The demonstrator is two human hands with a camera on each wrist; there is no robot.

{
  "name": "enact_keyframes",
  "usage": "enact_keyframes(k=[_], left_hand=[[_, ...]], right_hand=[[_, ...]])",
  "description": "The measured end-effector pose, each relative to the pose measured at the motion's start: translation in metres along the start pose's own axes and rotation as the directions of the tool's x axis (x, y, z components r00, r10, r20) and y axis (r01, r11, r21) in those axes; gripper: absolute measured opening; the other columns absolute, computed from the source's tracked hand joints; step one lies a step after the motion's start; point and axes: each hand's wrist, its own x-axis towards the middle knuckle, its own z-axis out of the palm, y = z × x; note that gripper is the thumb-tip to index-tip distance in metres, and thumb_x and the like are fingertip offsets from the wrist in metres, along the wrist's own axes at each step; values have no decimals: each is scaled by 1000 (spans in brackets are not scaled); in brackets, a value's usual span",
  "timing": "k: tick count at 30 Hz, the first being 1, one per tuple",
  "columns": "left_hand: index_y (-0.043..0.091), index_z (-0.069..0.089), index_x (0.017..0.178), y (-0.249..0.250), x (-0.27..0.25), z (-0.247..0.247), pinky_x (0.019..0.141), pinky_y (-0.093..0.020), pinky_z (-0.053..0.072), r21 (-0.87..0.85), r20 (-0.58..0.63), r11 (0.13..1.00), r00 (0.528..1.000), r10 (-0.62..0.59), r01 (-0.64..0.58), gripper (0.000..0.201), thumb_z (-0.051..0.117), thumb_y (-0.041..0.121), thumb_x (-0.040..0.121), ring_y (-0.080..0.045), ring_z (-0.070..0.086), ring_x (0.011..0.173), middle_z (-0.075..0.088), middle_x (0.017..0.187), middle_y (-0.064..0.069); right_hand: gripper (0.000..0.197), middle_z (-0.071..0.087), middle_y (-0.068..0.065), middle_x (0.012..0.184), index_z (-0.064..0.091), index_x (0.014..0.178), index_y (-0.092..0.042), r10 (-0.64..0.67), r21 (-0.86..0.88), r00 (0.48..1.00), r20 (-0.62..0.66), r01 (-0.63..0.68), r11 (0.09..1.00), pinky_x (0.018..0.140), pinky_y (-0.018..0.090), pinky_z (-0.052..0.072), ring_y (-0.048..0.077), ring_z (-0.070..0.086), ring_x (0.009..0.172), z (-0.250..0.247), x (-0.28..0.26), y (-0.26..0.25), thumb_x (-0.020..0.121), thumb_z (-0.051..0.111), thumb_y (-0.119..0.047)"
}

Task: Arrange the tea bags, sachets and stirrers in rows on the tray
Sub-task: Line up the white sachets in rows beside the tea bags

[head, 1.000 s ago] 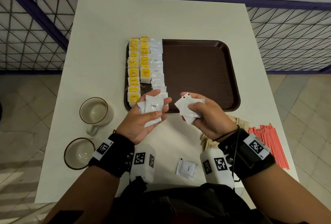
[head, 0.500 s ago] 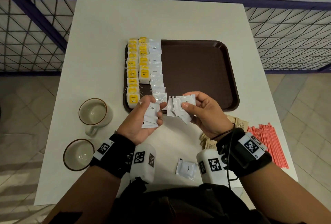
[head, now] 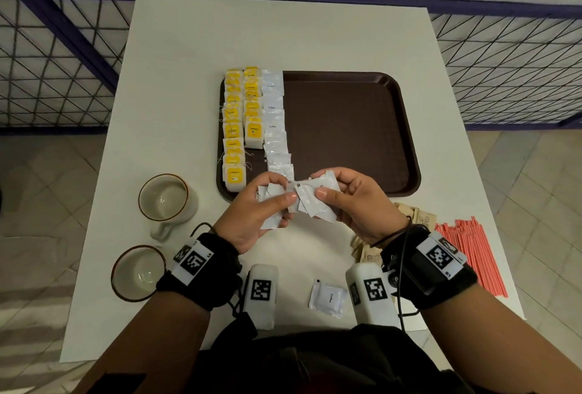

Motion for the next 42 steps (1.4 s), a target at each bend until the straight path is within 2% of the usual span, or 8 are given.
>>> enact_keyframes(k=[9, 14, 20, 26, 29, 33, 38, 42], left_hand=[[15, 56, 81, 0, 3, -8, 51, -26, 47, -63, -249, 994, 966, 70, -89, 19, 59, -4, 84, -17, 65, 68, 64, 91, -7], [17, 57, 80, -4, 7, -10, 56, -28, 51, -55, -291, 992, 952, 91, -112, 20, 61, -2, 84, -25, 63, 82, 63, 95, -9], [12, 58, 92, -6, 0, 2, 54, -27, 45, -88, -92, 996, 995, -41, 33, 7, 59, 10, 86, -19, 62, 64, 63, 84, -12], [15, 62, 106, -12, -1, -8, 67, -35, 56, -105, 89, 983, 986, -143, 152, 76, 77, 65, 51, -22, 66, 83, 67, 96, -9], [20, 57, 121, -15, -1, 4, 75, -37, 54, -126, 153, 979, 979, -137, 157, 76, 80, 55, 58, -23, 64, 94, 65, 107, -9], [22, 56, 120, -14, -2, 11, 78, -35, 54, -141, 101, 984, 990, -99, 113, 39, 64, 23, 82, -23, 63, 97, 67, 108, -7], [21, 56, 121, -13, -2, 5, 74, -35, 53, -180, 4, 982, 999, -54, 54, 41, 57, 19, 80, -22, 63, 94, 66, 108, -5], [19, 55, 120, -13, -2, -6, 69, -33, 56, -251, -85, 968, 996, -13, -9, 32, 50, 12, 89, -23, 67, 92, 69, 106, -7]], right_hand=[[19, 70, 10, 100, 62, 102, -4, -61, -9, 986, -154, 61, 998, 75, 33, 56, 23, 65, 87, -29, 0, -6, 85, 56, 3], [21, 69, 10, 106, 68, 98, -11, -17, -79, 1000, 18, 18, 997, 82, 39, 54, 25, 64, 92, -16, -7, 1, 79, 64, -2], [17, 68, 9, 90, 67, 96, -14, -88, -190, 996, -27, 81, 978, 65, 28, 51, 20, 61, 79, -1, 2, 7, 83, 64, -3], [21, 69, 11, 92, 69, 101, -7, 137, -640, 951, 277, 77, 764, 67, 31, 52, 13, 61, 75, -6, 7, -26, 80, 70, -8], [23, 65, -3, 103, 67, 100, -1, 122, -644, 942, 314, 117, 756, 52, 11, 44, -6, 57, 61, 8, 9, -27, 77, 71, 0], [34, 66, 4, 111, 51, 87, -5, 39, -634, 980, 197, 97, 767, 43, 14, 40, -7, 52, 49, 14, 12, -20, 69, 80, -5], [38, 63, 11, 104, 55, 99, -12, 6, -564, 989, 147, 78, 822, 72, 32, 57, 17, 62, 80, 5, 13, -17, 70, 79, -6], [41, 59, 16, 95, 50, 102, -11, 48, -396, 998, 39, -28, 918, 72, 34, 59, 22, 63, 84, -8, 8, -21, 73, 70, 9]])
